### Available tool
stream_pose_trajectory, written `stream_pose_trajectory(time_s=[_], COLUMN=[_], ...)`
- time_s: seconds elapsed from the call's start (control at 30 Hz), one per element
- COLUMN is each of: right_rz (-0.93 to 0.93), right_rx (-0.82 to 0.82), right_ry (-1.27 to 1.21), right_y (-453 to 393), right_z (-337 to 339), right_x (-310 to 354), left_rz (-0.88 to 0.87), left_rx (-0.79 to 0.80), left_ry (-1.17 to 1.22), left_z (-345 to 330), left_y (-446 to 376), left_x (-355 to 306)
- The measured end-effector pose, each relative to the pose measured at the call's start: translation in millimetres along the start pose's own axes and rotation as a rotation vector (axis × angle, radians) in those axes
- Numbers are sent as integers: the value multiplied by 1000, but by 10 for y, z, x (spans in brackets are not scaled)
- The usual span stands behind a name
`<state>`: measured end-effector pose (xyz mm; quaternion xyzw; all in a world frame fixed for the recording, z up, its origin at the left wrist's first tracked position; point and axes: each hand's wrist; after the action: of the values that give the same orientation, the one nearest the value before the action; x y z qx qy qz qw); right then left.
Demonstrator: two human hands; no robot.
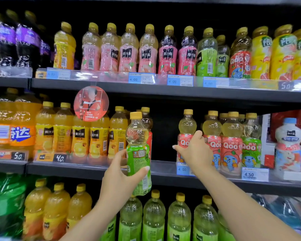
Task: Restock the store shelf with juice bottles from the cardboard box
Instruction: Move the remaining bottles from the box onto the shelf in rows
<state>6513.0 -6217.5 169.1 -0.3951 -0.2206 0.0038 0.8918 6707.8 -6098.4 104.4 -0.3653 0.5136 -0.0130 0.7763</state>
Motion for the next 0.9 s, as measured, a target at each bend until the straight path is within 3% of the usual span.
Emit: stream_pose_trajectory(time_s=[0.2,0.33,0.4,0.47,0.57,0.8,0.9], right_rz=[42,240,275,235,190,-4,-47], right_rx=[89,67,136,269,419,455,380], right_ry=[-128,-300,-459,-609,-643,-740,-727], right_y=[186,507,683,812,880,931,945], right_z=[174,595,816,1005,1165,1432,1546], right_x=[-61,-79,-128,-206,-406,-1042,-1301], left_rz=[-34,-54,-64,-97,-89,-44,-54], left_rx=[43,64,81,122,203,429,526], left_ry=[27,45,75,112,158,281,298], left_z=[-86,-229,-341,-477,-732,-1293,-1514], left_y=[121,178,220,289,398,719,827], left_x=[-190,-284,-357,-466,-611,-921,-1060])
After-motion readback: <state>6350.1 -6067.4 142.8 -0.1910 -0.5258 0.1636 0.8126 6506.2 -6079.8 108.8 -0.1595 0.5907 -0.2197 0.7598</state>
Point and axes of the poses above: each hand's wrist, its own y-axis away from the middle knuckle, its own z-axis out of the back of the hand, x = y × z, and after that the axes turned 1 degree about y, right-handed
